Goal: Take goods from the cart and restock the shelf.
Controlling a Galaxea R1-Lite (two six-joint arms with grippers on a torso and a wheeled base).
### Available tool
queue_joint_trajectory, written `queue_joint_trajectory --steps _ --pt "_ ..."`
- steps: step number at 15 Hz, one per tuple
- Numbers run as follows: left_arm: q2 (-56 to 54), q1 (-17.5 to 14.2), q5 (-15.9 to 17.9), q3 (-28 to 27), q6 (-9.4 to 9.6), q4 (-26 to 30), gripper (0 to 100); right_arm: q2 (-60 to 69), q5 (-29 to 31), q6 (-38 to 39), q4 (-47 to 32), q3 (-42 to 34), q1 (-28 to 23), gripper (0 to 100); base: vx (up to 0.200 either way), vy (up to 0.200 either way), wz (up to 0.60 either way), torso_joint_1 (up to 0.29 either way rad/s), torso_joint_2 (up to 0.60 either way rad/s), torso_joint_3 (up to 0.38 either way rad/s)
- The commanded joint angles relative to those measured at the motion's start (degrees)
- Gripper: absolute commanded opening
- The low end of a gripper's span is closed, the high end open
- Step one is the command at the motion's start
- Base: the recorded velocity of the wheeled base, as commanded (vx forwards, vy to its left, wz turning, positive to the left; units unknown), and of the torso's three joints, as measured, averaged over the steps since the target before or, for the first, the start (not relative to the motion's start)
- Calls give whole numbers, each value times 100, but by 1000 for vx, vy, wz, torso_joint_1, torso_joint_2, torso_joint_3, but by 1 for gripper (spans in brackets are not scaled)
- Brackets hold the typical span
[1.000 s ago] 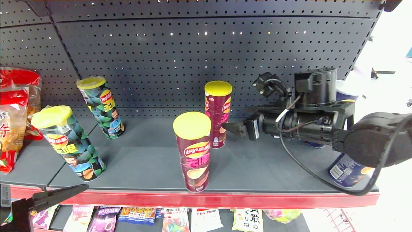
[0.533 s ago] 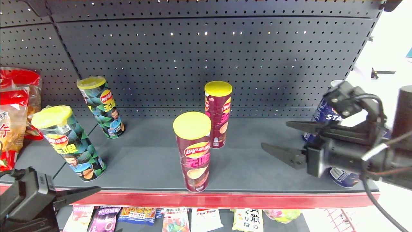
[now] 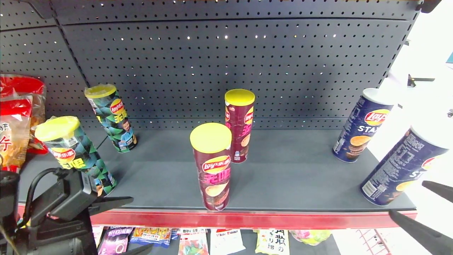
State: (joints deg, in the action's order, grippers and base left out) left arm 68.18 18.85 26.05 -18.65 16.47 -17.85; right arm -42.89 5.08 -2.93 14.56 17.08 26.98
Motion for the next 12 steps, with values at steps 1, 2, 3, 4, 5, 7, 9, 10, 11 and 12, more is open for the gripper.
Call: queue_joint_trajectory --steps 1,2,3,4,5,7,9,10,11,12 --pt "714 31 -30 -288 -3 -369 100 1643 371 345 -937 -231 -1133 100 0 0 0 0 0 0" --pt "881 23 -39 -323 -12 -509 100 1907 362 380 -1227 -223 -1212 100 0 0 0 0 0 0" --pt "1189 23 -118 -420 -21 -773 100 2373 362 380 -1772 -196 -1239 100 0 0 0 0 0 0" --pt "1382 23 -241 -490 -12 -896 100 2628 362 380 -2044 -205 -1239 100 0 0 0 0 0 0" --pt "1549 31 -390 -552 -3 -975 100 2812 371 380 -2220 -223 -1248 100 0 0 0 0 0 0" --pt "1725 84 -469 -657 -3 -1019 100 2953 362 380 -2387 -223 -1248 100 0 0 0 0 0 0" --pt "2006 181 -487 -895 -12 -1028 100 2997 371 380 -2422 -223 -1256 100 0 0 0 0 0 0" --pt "2076 242 -487 -991 -30 -1028 100 2988 371 380 -2422 -223 -1256 100 0 0 0 0 0 0" --pt "2111 286 -478 -1035 -39 -1028 100 2988 371 380 -2422 -231 -1256 100 0 0 0 0 0 0" --pt "2173 304 -478 -1106 -39 -1028 100 2988 362 380 -2422 -231 -1256 100 0 0 0 0 0 0"
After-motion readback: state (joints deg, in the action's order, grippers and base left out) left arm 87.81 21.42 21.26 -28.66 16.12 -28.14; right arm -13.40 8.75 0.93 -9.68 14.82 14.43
